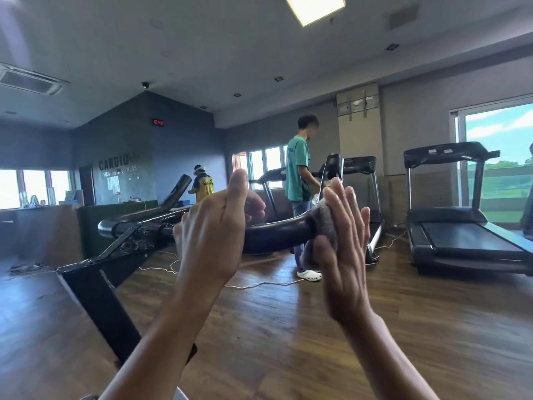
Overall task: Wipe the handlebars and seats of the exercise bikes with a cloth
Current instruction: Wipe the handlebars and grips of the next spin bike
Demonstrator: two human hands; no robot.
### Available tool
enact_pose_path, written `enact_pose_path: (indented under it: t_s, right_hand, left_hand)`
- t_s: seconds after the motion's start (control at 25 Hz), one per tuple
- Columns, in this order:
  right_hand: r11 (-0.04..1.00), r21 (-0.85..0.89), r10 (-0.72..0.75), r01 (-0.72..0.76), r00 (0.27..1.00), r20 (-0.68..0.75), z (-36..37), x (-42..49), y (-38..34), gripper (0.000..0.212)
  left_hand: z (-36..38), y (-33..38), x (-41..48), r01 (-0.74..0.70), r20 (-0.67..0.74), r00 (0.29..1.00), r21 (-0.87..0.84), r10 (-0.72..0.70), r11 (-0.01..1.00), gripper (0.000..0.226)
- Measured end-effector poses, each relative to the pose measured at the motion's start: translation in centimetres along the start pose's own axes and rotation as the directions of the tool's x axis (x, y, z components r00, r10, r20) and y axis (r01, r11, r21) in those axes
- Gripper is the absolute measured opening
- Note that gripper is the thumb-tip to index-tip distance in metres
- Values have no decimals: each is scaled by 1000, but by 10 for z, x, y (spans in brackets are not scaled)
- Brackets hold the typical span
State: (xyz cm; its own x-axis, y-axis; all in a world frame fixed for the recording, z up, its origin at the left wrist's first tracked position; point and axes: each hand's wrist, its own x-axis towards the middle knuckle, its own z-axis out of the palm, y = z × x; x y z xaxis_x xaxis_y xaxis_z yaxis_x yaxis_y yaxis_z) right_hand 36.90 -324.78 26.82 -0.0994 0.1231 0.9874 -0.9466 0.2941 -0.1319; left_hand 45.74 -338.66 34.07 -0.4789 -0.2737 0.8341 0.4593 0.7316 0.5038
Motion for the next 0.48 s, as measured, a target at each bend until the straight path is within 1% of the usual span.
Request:
enact_pose_path:
  t_s: [0.04,0.08,0.12,0.16,0.24,0.32,0.4,0.48]
  right_hand:
    - [995,89,46,-49,998,40,-7,-1,0,54]
    - [983,169,60,-73,995,78,-11,-3,-3,55]
    - [975,208,56,-75,994,95,-12,-4,-10,55]
    - [975,214,46,-64,995,86,-11,-6,-20,55]
    - [979,202,-11,8,1000,16,-1,-7,-30,56]
    - [979,198,-40,51,997,-60,9,2,-18,59]
    - [979,201,-20,40,995,-100,12,14,9,59]
    - [976,216,29,-7,995,-100,10,23,40,47]
  left_hand:
    - [0,1,0,5,-2,1000,4,-5,1000,71]
    - [1,2,0,8,-5,1000,9,-8,1000,71]
    - [0,3,-1,15,-6,1000,12,-15,1000,71]
    - [0,3,-3,21,1,1000,13,-21,1000,71]
    - [0,6,-3,34,6,999,31,-34,999,70]
    - [0,6,-2,43,3,999,36,-43,998,70]
    - [1,4,-2,42,-2,999,40,-42,998,72]
    - [1,3,-1,38,1,999,56,-39,998,73]
